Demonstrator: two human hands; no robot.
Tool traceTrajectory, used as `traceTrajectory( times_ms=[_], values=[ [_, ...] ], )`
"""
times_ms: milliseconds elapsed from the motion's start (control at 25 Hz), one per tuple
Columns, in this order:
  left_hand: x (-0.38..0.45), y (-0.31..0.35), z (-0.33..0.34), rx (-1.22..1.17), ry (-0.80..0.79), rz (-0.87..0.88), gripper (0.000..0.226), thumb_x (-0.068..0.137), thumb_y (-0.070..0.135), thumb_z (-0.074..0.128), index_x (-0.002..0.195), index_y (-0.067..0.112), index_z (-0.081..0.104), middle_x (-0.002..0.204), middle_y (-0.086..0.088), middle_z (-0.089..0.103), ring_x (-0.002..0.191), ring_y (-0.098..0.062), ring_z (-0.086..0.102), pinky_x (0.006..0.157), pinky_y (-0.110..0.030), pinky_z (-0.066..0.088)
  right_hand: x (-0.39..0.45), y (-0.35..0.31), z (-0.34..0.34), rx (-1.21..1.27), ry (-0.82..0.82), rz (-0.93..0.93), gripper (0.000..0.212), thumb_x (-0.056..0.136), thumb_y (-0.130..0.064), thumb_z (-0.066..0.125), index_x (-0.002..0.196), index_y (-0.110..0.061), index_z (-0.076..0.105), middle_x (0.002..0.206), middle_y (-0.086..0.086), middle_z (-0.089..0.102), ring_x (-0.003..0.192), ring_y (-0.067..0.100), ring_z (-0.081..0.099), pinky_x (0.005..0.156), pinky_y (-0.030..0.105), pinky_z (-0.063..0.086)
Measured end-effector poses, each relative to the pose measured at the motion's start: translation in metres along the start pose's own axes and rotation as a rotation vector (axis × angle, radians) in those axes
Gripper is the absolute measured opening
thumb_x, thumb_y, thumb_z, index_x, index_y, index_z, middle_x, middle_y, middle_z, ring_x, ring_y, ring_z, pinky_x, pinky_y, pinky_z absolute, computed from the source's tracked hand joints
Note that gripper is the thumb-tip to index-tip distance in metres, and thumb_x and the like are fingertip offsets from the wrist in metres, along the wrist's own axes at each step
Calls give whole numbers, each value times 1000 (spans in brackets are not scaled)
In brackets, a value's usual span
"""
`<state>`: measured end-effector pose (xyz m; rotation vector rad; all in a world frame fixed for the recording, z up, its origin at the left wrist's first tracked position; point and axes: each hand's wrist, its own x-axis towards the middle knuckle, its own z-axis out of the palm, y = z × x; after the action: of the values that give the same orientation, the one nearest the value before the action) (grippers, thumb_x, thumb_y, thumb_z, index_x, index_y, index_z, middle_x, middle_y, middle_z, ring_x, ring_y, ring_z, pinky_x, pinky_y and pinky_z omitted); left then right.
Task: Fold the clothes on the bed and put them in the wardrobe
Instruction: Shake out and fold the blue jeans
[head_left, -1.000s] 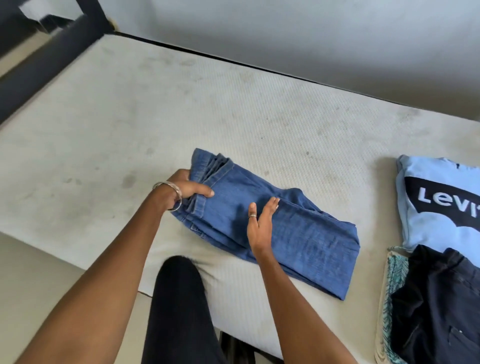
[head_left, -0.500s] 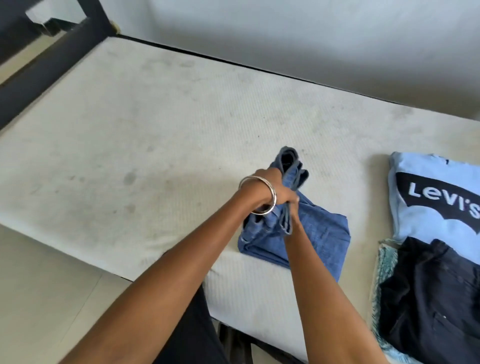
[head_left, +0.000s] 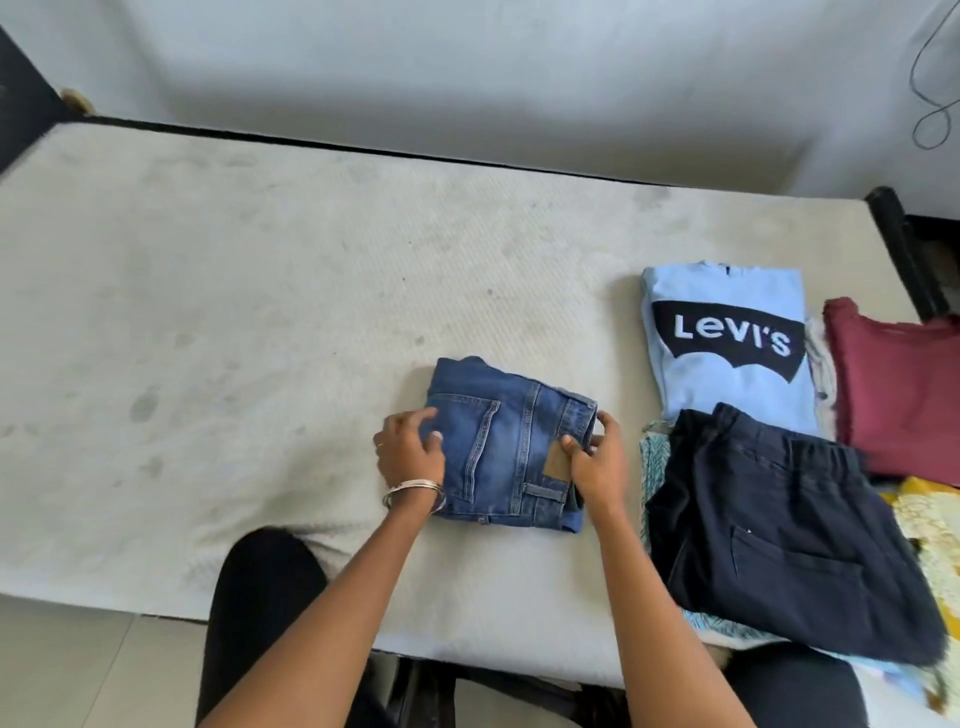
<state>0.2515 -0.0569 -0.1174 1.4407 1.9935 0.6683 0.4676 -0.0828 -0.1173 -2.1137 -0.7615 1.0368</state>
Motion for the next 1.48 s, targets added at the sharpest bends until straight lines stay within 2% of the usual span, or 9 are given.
traceTrajectory(
  times_ms=[80,200,400,600,760,880,1080,1280,1480],
  values=[
    [1,-15,-4,224,-163,-182,64,87,35,65,143,17,39,137,-16,45,125,-38,44,98,-49,41,-8,11,13,-427,75,17,51,101,-45,42,141,-15,34,132,16,47,123,37,44,96,55,41],
    [7,-28,-4,137,-379,-270,89,86,46,65,152,12,17,146,-20,39,131,-38,41,105,-43,36,-12,14,30,-449,98,149,55,102,-49,28,136,-6,36,135,20,45,123,39,42,94,53,40],
    [11,-30,-9,-288,-513,-480,51,75,24,82,117,15,53,121,-10,64,98,-27,65,90,-40,53,1,-12,8,-268,-32,14,64,91,-65,46,90,-2,58,88,14,65,70,24,58,57,30,42],
    [-1,-47,-69,-370,-1209,-569,68,69,48,80,120,6,62,114,-12,69,103,-30,67,77,-40,55,42,-104,-45,-266,-429,-468,58,81,-54,69,60,-3,50,52,-5,37,47,9,30,46,26,24],
    [23,-46,-74,-5,-782,-603,31,94,35,59,92,5,68,69,-7,72,64,-20,68,60,-25,47,79,-129,-15,-960,-339,-579,40,89,-57,59,95,-18,70,87,1,65,89,19,57,82,39,39],
    [35,-31,-49,41,-286,-310,40,90,47,58,108,12,68,98,-10,72,95,-27,66,78,-29,47,57,-91,11,-810,126,-412,39,97,-46,50,126,-22,60,125,9,59,121,32,44,97,48,31],
    [10,11,25,319,-557,-13,99,81,73,46,153,15,9,147,-18,32,135,-37,32,108,-51,32,-4,12,16,-318,306,74,64,96,-55,44,141,-9,40,136,25,45,125,43,41,101,51,33],
    [16,21,45,270,-472,-189,68,92,65,34,129,8,37,128,-21,55,117,-40,52,96,-49,39,13,40,4,-83,64,137,65,91,-66,44,114,-5,53,112,17,64,105,35,60,90,45,48],
    [27,25,36,-84,-600,-427,80,89,70,37,130,4,55,128,-18,59,115,-34,56,102,-38,41,25,31,-12,329,-185,368,57,81,-62,68,102,-9,69,92,10,75,83,29,72,80,45,59]
  ],
)
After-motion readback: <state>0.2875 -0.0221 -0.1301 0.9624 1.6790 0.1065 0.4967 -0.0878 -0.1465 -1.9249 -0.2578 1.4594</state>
